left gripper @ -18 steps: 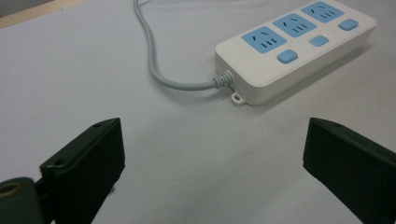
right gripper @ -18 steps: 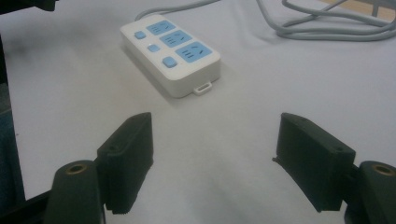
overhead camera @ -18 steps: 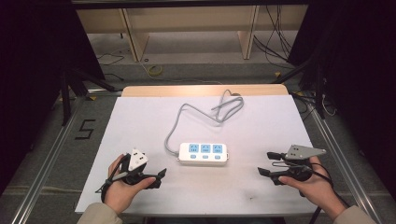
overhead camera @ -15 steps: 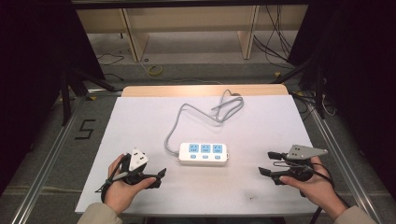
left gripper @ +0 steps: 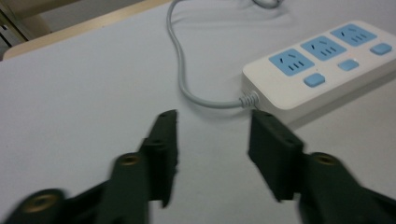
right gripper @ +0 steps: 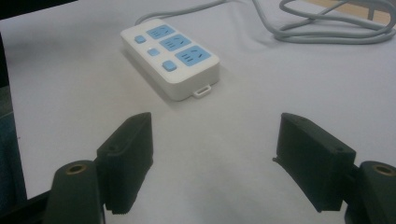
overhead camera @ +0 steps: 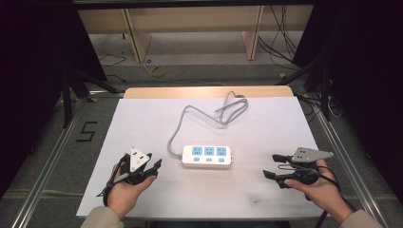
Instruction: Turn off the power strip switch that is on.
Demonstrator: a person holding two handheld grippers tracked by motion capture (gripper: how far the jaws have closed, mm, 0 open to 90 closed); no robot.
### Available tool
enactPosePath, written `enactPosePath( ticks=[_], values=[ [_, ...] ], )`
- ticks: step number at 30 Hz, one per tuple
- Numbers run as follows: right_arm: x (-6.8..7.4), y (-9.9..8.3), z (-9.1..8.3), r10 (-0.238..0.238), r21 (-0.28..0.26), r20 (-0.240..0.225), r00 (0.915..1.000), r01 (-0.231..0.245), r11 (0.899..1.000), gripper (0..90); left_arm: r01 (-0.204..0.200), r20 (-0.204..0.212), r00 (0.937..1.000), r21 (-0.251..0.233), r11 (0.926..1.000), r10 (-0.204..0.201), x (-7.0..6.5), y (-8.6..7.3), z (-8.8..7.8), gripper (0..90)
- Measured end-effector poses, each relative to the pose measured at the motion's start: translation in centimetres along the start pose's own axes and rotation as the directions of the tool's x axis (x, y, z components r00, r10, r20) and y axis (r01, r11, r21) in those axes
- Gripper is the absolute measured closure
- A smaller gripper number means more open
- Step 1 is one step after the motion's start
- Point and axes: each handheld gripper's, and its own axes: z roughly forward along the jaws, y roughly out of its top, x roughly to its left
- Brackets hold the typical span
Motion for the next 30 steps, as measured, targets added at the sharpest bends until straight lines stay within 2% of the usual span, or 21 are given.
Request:
enactPosePath(
  ticks=[3,5,12,14,18,21,30],
  values=[
    [0.0,0.0,0.1,0.000,-0.001,0.000,1.0000,0.000,1.000,27.7,0.004,-0.010,0.9999,-0.008,1.0000,-0.005,0.0,0.3,0.0,87.5],
    [0.0,0.0,0.1,-0.001,-0.003,0.000,1.0000,0.001,1.000,27.7,0.026,-0.003,0.9997,-0.006,0.9996,-0.026,0.0,0.5,0.0,89.8],
    [0.0,0.0,0.1,-0.001,0.002,0.000,1.0000,0.001,1.000,27.7,-0.013,0.038,0.9992,0.019,0.9997,0.012,-0.6,1.3,0.9,90.0],
    [0.0,0.0,0.1,-0.001,0.004,0.000,1.0000,0.001,1.000,27.7,-0.009,0.053,0.9986,0.013,0.9999,0.008,-0.9,1.6,1.3,90.0],
    [0.0,0.0,0.2,-0.001,0.003,-0.001,1.0000,0.001,1.000,27.7,-0.030,0.076,0.9967,0.033,0.9990,0.028,-1.5,2.1,2.0,90.0],
    [0.0,0.0,0.1,0.000,0.005,-0.001,1.0000,0.000,1.000,27.7,-0.028,0.086,0.9960,0.055,0.9981,0.023,-1.9,2.5,2.6,90.0],
    [0.1,-0.1,0.3,0.004,0.012,-0.004,1.0000,-0.004,1.000,27.7,-0.039,0.096,0.9949,0.080,0.9960,0.031,-2.2,3.2,3.3,90.0]
  ],
)
